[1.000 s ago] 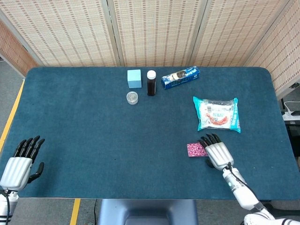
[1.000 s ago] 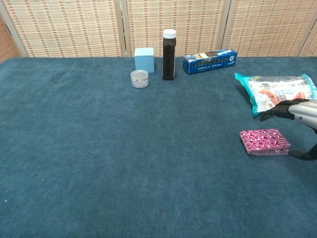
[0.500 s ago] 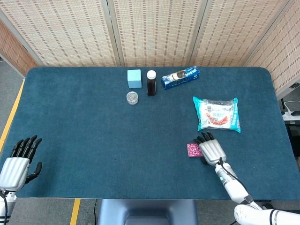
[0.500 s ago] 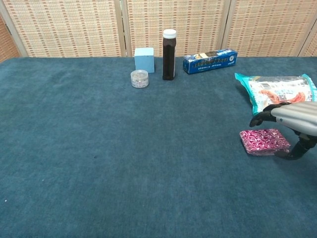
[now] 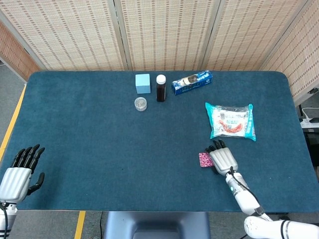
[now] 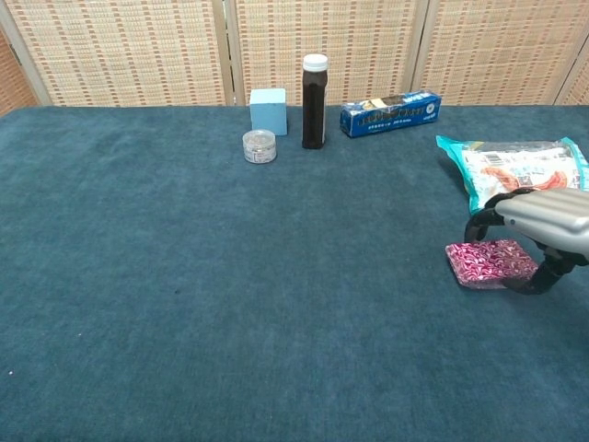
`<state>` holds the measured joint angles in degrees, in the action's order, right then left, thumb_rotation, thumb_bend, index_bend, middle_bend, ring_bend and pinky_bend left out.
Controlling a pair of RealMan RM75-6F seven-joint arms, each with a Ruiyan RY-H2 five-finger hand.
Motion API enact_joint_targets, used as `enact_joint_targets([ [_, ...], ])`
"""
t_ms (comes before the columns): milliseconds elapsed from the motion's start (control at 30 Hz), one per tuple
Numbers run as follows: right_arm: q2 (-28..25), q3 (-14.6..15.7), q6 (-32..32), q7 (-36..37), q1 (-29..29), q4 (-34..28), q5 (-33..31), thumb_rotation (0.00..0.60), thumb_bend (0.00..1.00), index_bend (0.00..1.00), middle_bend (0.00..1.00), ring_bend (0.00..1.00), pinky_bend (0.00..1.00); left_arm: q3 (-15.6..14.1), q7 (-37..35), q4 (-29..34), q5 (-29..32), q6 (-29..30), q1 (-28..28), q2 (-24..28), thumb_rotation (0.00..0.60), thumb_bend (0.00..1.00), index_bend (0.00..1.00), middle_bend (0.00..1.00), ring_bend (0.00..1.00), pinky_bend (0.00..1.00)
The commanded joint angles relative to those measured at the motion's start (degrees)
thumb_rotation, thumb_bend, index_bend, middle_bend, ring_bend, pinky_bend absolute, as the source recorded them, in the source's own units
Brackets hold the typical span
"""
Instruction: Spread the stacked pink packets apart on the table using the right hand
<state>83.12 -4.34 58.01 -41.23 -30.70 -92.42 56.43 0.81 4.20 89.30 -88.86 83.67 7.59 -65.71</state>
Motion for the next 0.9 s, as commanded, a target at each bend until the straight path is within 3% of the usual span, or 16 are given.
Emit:
enact_joint_targets([
  [33,0.7,0.4,1.6,-0.9,-0.1,0.5,0.2,0.600,0.26,0.29,0.25,0.09,0.00,-0.1,0.0,0.0,-0.1,-0.1,0.0,0.0,0.600,0.49,0.00,0.00,0.00,0.07],
  [600,2.2,1.3,4.2,-1.3,-0.5,1.1,0.3,0.600,0.26,0.43,0.37,0.25,0.00,0.0,0.6,0.5,0.2,-0.2,0.1,0.1,0.600,0.49,0.00,0.00,0.00,0.07],
  [900,1.9,1.4,4.8,-1.0,-0.7,0.6,0.6,0.600,0.26,0.53,0.42,0.29,0.00,0.0,0.7,0.6,0.1,0.2,-0.1,0.0,0.600,0.49,0.00,0.00,0.00,0.07],
])
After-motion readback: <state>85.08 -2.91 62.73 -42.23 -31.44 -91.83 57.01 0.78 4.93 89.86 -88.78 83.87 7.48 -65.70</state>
